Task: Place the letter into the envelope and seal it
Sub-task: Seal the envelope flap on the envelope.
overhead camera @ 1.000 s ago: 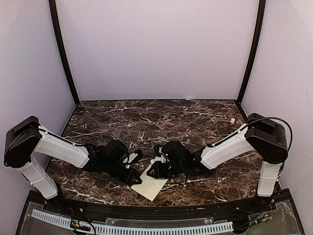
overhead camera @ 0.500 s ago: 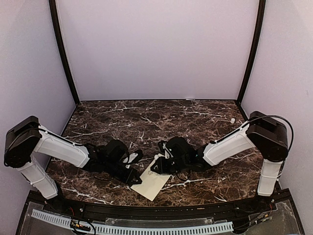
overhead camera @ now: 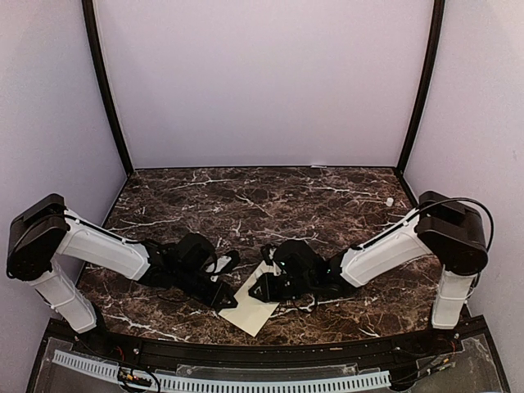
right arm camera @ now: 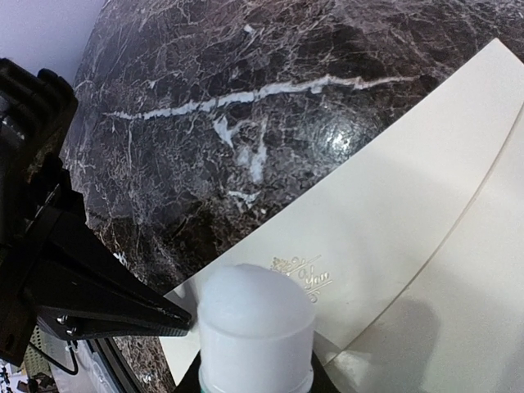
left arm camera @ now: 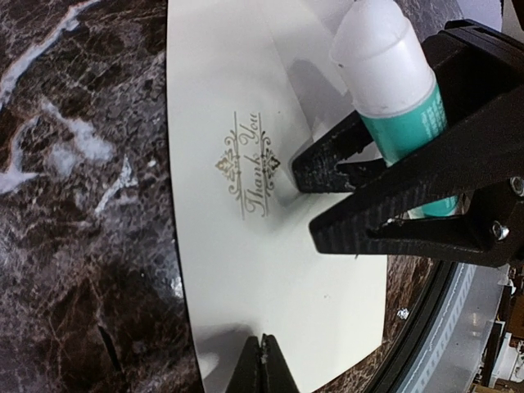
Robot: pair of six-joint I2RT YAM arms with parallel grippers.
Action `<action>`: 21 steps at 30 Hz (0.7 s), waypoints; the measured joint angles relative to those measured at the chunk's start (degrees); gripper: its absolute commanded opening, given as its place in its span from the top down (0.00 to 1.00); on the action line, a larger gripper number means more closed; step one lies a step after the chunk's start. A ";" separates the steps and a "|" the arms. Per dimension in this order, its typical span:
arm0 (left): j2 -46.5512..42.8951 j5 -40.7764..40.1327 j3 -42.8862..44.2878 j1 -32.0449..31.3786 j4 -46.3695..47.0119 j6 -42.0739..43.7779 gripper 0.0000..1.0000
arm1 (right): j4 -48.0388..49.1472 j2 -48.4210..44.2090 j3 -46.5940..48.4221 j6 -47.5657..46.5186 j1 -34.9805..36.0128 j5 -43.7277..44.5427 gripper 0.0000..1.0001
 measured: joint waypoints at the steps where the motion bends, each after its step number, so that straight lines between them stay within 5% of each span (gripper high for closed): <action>1: 0.00 0.00 0.00 0.00 -0.02 0.02 0.99 | -0.04 0.00 0.00 0.09 0.09 0.17 1.00; 21: 0.00 -0.22 0.00 0.00 -0.02 0.31 0.99 | -1.49 -2.80 -2.71 0.37 -0.46 1.77 1.00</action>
